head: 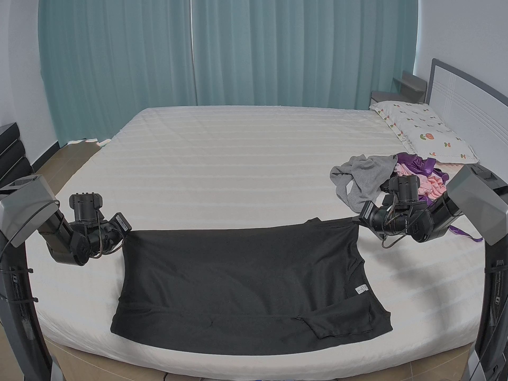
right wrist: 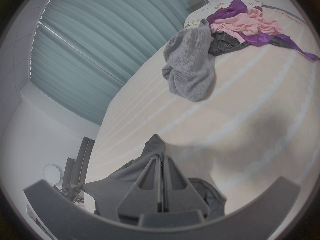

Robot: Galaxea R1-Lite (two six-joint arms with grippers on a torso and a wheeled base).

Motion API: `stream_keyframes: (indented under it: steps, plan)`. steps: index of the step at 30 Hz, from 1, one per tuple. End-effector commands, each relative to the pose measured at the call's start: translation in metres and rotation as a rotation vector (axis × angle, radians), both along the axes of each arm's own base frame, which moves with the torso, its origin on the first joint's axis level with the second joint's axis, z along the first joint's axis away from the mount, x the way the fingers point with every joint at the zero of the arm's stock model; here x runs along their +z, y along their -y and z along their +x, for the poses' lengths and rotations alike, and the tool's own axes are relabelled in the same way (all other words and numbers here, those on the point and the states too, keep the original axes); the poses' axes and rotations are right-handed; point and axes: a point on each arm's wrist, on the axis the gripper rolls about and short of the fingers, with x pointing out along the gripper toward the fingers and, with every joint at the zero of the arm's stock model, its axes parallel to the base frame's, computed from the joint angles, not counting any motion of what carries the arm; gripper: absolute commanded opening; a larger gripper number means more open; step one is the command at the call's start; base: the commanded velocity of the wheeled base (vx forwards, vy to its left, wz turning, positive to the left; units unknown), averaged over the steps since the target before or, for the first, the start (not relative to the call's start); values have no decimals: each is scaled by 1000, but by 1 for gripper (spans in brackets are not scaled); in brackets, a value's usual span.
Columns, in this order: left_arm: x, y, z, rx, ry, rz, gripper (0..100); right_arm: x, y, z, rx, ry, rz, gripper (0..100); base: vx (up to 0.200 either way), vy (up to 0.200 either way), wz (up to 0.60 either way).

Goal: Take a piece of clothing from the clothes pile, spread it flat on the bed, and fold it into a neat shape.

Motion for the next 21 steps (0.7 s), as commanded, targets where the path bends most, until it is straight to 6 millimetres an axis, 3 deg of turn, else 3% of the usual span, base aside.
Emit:
stream_keyframes:
  steps: [1, 16, 17, 21]
  plan:
    - [6, -2, -12, -2, -10, -2, 0, 10, 3, -19, 2, -16, 1, 0, 0, 0, 0]
    - [12, 3, -55, -49, -75, 2, 0, 0, 8, -73, 47, -134, -61, 0, 0, 0, 0]
    - [4, 6, -65, -54, -120, -5, 0, -6, 9, -84, 80, -151, -99, 0, 0, 0, 0]
    - [-7, 8, -77, -58, -176, -13, 0, -15, 8, -96, 96, -197, -113, 0, 0, 0, 0]
